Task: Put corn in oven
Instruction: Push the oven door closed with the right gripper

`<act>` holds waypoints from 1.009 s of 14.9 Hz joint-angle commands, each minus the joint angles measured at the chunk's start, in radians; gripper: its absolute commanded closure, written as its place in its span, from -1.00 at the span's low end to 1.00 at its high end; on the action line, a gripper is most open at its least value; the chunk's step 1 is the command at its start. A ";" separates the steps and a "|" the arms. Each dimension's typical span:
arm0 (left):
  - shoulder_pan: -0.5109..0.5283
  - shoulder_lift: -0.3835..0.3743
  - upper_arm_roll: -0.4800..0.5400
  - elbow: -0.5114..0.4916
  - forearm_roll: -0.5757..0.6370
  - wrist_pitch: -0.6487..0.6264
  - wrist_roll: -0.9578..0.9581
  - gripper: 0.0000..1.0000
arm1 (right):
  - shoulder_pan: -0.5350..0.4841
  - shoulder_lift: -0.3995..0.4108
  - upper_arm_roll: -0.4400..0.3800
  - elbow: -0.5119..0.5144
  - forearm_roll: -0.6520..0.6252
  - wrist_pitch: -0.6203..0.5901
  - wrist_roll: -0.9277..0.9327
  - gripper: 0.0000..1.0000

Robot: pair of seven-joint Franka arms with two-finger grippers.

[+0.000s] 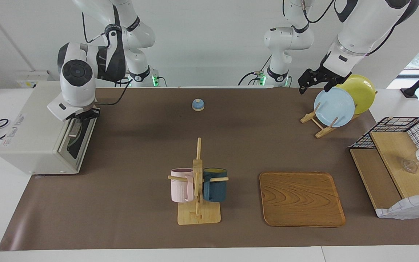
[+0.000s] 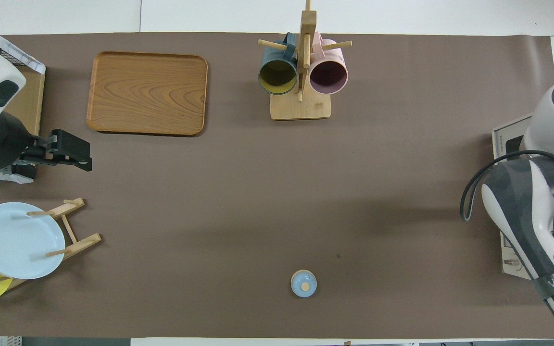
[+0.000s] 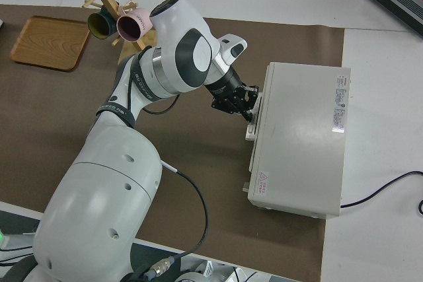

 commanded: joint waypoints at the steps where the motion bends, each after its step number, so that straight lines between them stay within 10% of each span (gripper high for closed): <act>1: 0.010 -0.022 -0.004 -0.021 -0.006 -0.009 -0.001 -1.00 | -0.032 0.014 -0.003 0.027 0.027 -0.052 -0.048 1.00; 8: 0.010 -0.022 -0.004 -0.021 -0.006 -0.009 -0.001 -1.00 | -0.026 0.023 0.007 0.255 0.135 -0.253 -0.073 1.00; 11: 0.010 -0.022 -0.006 -0.021 -0.006 -0.009 -0.001 -1.00 | -0.037 0.017 0.003 0.359 0.316 -0.305 -0.073 0.69; 13: 0.010 -0.022 -0.004 -0.021 -0.006 -0.009 -0.001 -1.00 | -0.057 0.014 -0.006 0.377 0.469 -0.315 -0.064 0.11; 14: 0.010 -0.022 -0.004 -0.021 -0.006 -0.009 -0.001 -1.00 | -0.075 0.014 -0.006 0.377 0.519 -0.308 -0.055 -0.78; 15: 0.010 -0.022 -0.004 -0.021 -0.006 -0.009 -0.001 -1.00 | -0.078 0.009 -0.005 0.377 0.525 -0.305 -0.049 -1.00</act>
